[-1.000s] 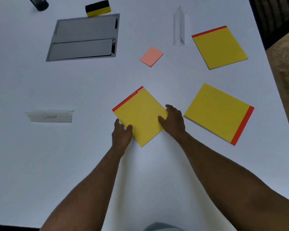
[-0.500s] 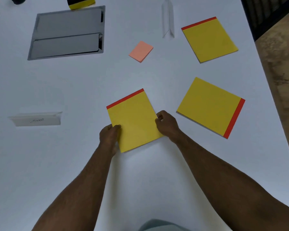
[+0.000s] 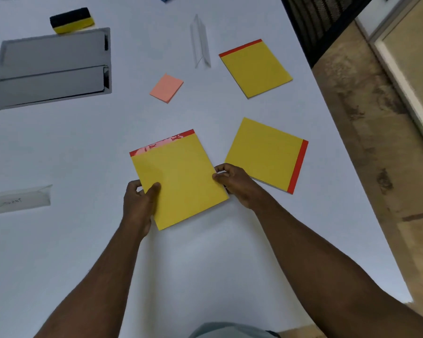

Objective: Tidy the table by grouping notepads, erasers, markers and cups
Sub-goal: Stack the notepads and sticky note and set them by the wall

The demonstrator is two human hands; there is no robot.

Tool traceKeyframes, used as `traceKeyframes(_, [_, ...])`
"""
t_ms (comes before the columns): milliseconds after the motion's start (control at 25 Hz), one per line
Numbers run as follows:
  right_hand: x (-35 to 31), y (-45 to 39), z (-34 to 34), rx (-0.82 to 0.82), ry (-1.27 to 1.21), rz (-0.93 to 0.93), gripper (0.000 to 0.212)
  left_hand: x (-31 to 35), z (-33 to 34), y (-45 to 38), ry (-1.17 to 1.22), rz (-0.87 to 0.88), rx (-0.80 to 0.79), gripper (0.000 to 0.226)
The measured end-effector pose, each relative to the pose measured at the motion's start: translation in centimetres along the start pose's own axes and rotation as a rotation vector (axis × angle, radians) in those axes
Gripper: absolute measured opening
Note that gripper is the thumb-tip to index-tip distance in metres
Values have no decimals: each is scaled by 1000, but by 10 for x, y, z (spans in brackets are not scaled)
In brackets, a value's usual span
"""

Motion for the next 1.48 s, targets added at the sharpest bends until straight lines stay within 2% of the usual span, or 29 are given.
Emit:
traceKeyframes(40, [-2,1,-5,23,9,-2,2,1,4,1,8,13,-7,28])
traceKeyframes(120, [-2,3,-24,156,-34,-12,12,1,11,3,30,12,-26,31])
traceKeyframes(200, [4,7,-61,542,-43,-11,18,2,11,3,26,16,-31,35])
traceKeyframes(280, [13,20,-100,985,155,70,29,4,8,3,22,32,-33,46])
traceKeyframes(320, [19,25,-113,1098,248,136,43,3,5,3,21,32,-37,56])
traceKeyframes(360, [25,27,-122,1141,318,204,57,2,3,4,24,24,-37,64])
traceKeyframes(400, [31,28,-127,1140,369,264,68,1,1,5,30,11,-32,66])
traceKeyframes(480, [40,26,-125,1112,430,319,82,-3,-1,7,44,-19,-24,54])
traceKeyframes(600, [44,19,-124,1101,432,346,87,-4,-4,11,65,-69,-35,29])
traceKeyframes(760, [43,10,-147,956,222,507,98,-4,-9,13,99,-90,-43,25])
traceKeyframes(840, [40,7,-156,850,300,522,90,-3,-11,14,108,-101,-44,26])
traceKeyframes(920, [33,7,-161,824,301,413,68,0,-14,17,109,-96,-53,30])
traceKeyframes(1000, [16,9,-161,816,53,166,43,3,-19,20,113,-93,-54,35])
traceKeyframes(1080, [-15,20,-157,733,-184,-79,31,7,-27,23,110,-98,-56,35])
traceKeyframes(1240, [-96,60,-142,540,-242,-444,13,11,-43,30,44,-101,-88,30])
traceKeyframes(1360, [-137,85,-125,354,-273,-547,6,16,-53,35,9,-97,-130,34])
traceKeyframes(1480, [-148,82,-96,171,-371,-529,11,20,-58,36,42,-113,-197,41])
Point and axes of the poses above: each hand's wrist, its own y-axis away from the middle knuckle, its own z-axis out of the palm, x = y × z, the point moved 4 cm from there along -y, towards the middle knuckle, and after that the axes turned 8 degrees about z, right-handed, at the moved point
